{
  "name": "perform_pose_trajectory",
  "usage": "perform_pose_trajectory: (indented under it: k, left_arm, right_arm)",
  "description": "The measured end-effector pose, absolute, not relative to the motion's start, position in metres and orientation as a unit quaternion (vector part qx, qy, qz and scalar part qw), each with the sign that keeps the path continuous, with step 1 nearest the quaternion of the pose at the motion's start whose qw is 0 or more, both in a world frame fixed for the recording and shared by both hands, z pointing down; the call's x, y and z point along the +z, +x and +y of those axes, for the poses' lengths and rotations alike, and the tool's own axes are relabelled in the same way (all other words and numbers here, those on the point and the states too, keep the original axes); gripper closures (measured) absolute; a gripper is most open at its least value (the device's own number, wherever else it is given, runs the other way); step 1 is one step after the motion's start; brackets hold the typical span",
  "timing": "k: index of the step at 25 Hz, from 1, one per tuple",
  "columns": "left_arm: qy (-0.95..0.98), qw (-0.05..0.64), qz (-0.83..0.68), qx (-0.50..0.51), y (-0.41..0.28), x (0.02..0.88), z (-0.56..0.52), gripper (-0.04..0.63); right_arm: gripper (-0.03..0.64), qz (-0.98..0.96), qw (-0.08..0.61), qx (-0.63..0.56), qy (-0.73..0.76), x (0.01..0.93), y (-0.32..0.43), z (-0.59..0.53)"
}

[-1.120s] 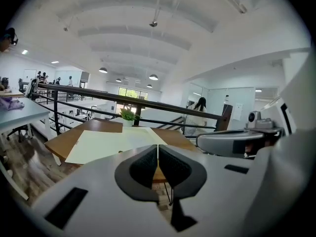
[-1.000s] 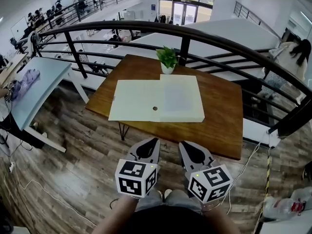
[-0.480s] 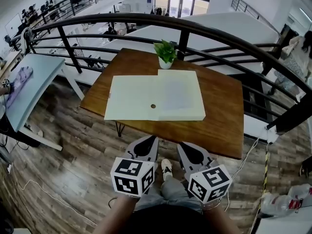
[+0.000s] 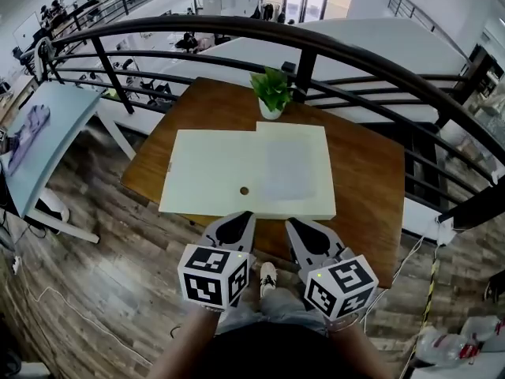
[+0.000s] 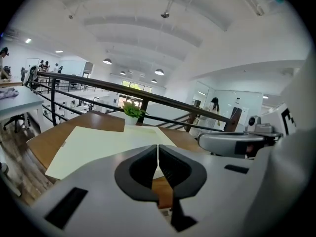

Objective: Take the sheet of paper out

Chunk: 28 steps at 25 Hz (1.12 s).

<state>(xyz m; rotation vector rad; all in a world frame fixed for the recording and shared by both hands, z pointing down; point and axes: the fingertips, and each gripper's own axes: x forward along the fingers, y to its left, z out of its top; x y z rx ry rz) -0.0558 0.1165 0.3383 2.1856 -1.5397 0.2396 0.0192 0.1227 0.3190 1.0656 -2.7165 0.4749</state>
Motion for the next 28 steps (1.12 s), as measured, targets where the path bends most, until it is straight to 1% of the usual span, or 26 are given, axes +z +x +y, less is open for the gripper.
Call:
perform_pose_trajectory:
  k: [10, 28]
  left_arm:
    - [0.778, 0.234, -0.575, 0.097, -0.052, 0.347, 0.020, 0.575]
    - [0.768, 0.272, -0.562, 0.141, -0.043, 0.377, -0.018, 0.575]
  right_arm:
    - [0.591, -0.923, 0.099, 0.168, 0.332, 0.326, 0.022, 0.022]
    - [0.591, -0.906, 0.110, 0.222, 0.344, 0.359, 0.035, -0.025]
